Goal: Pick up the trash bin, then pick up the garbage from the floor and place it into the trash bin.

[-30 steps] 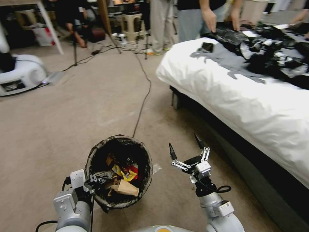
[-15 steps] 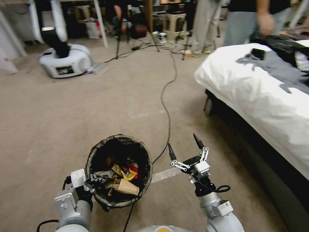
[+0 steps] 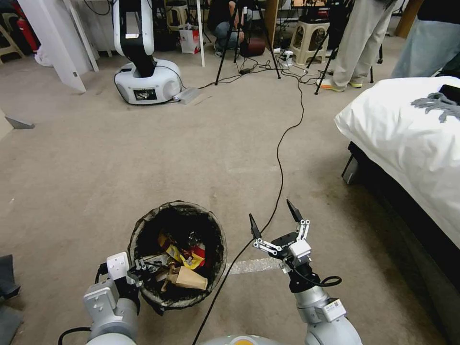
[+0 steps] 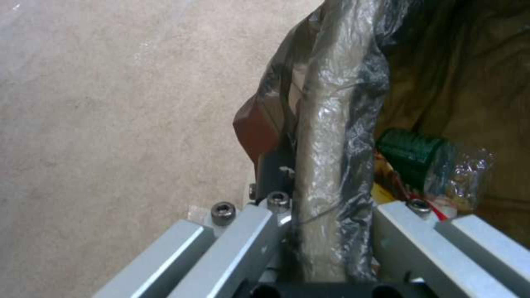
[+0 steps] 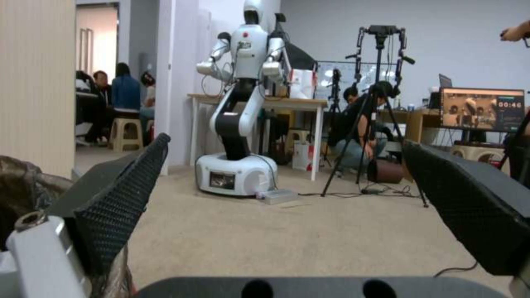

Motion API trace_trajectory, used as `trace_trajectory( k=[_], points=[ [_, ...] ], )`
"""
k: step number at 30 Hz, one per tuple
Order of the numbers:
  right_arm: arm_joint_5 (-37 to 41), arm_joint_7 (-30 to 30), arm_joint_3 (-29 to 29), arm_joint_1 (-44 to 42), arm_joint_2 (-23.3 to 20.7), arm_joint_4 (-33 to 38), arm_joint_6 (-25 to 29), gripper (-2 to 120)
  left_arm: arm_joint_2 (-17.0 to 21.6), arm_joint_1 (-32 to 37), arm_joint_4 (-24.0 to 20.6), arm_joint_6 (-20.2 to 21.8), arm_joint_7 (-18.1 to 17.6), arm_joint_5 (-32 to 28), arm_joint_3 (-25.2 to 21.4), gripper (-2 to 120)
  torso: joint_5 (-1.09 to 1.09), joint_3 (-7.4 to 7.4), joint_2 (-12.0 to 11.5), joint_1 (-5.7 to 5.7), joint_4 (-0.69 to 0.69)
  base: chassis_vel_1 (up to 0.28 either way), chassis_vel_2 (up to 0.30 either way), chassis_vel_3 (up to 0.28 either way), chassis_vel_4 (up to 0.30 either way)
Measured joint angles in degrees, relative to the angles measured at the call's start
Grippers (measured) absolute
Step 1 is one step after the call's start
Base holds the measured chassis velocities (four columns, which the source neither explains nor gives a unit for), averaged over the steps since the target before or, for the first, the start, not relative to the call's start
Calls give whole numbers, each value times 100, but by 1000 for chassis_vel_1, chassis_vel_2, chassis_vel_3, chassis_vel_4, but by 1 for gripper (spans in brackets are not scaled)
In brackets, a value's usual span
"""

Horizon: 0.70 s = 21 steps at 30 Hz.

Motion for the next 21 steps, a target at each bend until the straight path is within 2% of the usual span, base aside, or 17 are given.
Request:
trace_trajectory(
  k=[8,12,15,20,21],
  points=[
    [-32,-13,3,-43,7,0,10,100,4,-91,0,64,-78,-152,-127,0,0,0,0,0,1,0,0,0,0],
    [-48,-18,18,-73,10,4,35,100,27,-250,16,394,-314,-577,-253,0,0,0,0,0,1,0,0,0,0],
    [-81,-36,32,-129,15,9,81,100,24,-553,182,903,-582,-1271,-530,0,0,0,0,0,1,0,0,0,0],
    [-88,-59,66,-146,17,17,111,100,39,-758,387,1105,-676,-1706,-757,0,-1,0,0,0,1,0,0,0,0],
    [-92,-70,93,-157,17,22,124,100,43,-885,503,1246,-710,-2027,-888,0,0,0,0,0,2,0,0,0,0]
  ],
)
